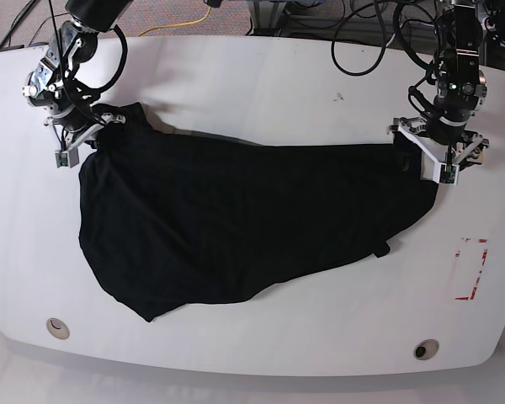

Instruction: Layout the t-shirt on the table in an organized manner, then fold the t-shirt properly

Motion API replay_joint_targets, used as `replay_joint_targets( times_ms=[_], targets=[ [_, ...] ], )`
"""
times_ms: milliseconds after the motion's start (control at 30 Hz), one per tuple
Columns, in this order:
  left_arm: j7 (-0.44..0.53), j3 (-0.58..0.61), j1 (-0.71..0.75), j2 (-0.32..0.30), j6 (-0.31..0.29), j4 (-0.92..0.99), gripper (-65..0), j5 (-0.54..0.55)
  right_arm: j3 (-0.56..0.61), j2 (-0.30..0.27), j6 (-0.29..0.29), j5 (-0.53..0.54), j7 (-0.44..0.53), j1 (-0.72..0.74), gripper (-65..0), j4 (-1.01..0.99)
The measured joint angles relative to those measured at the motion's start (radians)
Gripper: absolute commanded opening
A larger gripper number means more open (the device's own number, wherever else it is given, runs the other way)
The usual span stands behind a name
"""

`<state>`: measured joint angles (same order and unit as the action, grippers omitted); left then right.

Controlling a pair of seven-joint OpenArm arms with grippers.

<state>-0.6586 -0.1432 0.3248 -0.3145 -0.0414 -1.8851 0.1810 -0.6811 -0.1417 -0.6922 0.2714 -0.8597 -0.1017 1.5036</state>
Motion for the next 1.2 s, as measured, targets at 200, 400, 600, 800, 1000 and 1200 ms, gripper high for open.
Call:
replay_joint_targets(
  times_ms=[200,400,600,800,1000,1200],
  targets=[
    [0.000,0.000,0.005,-0.002,0.000,0.000,-12.5,0.000,0.004,0.000,0.000,0.003,0.001,0.000,-63.7,0.000],
    [0.001,0.000,0.005,-0.002,0.000,0.016,-12.1,0.000,0.005,-0.001,0.000,0.003,0.002,0.000,-63.7,0.000],
    [0.000,0.000,0.002,-0.003,-0.071,0.085,-11.5,-0.004,0.005,-0.002,0.000,0.006,-0.001,0.000,-63.7,0.000],
    [0.000,0.000,-0.009,0.003,-0.109,0.154,-8.6,0.000,0.005,-0.003,0.000,0.006,0.000,0.000,-63.7,0.000],
    [0.005,0.000,-0.055,0.010,-0.113,0.193,-8.6,-0.003,0.005,-0.003,0.000,0.006,0.000,0.000,-63.7,0.000],
    [0.007,0.005,-0.087,0.028,-0.117,0.243,-8.6,0.000,0.005,-0.003,0.000,0.006,-0.001,0.000,-63.7,0.000]
  ],
)
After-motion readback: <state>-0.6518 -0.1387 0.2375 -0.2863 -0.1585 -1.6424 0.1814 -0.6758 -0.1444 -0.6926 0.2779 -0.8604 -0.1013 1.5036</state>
